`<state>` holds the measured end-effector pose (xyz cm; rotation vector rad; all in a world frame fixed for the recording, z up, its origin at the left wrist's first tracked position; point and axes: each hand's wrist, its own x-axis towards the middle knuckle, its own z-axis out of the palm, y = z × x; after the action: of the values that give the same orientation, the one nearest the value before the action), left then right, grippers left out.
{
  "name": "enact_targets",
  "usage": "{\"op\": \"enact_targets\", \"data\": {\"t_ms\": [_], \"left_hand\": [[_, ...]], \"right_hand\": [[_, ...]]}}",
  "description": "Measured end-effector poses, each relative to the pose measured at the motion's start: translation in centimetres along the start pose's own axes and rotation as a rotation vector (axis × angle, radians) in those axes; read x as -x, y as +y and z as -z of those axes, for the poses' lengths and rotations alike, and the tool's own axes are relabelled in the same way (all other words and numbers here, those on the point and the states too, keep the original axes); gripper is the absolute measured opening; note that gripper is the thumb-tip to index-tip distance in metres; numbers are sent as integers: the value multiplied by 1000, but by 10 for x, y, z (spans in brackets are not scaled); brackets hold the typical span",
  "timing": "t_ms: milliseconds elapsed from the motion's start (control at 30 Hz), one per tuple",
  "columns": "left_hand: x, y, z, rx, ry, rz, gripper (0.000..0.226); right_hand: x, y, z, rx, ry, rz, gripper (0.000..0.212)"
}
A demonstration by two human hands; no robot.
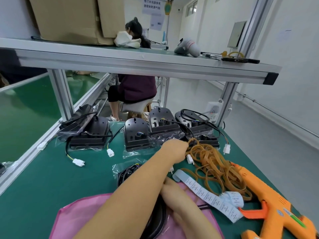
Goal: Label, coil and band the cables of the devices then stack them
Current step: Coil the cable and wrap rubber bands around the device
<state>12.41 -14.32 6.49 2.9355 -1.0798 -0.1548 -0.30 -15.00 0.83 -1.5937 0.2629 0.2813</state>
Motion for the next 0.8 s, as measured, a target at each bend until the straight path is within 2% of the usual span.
{"op": "enact_targets", "data": {"t_ms": [100, 167, 233, 267, 367, 433, 567, 600, 700, 800], "left_hand": [[20, -18, 26, 487, 173, -15, 13], [39, -40, 43, 770, 205, 1, 16], [61, -65, 55, 959, 231, 19, 16], [70, -78, 58, 1052, 253, 32, 15], [97, -115, 61, 1280, 311, 81, 15], [111, -134, 57, 1299, 258, 107, 15], [131, -147, 45, 1189, -37, 102, 7], [134, -147, 43, 1168, -98, 95, 12], [142, -145, 38, 1318, -247, 48, 13], [148, -145, 39, 1485, -263, -46, 15]], "right_hand": [[11, -9, -5, -33, -16, 9, 56], [16, -13, -5, -76, -46, 8, 54], [23, -18, -5, -86, -62, 27, 35], [26, -21, -4, -78, -68, 41, 33], [34, -27, -9, -56, -116, 117, 46], [37, -31, -12, -43, -150, 169, 47], [42, -37, -20, 7, -233, 264, 44], [43, -40, -22, 22, -249, 280, 44], [42, -43, -28, 46, -274, 299, 47], [41, -44, -31, 53, -242, 279, 53]]}}
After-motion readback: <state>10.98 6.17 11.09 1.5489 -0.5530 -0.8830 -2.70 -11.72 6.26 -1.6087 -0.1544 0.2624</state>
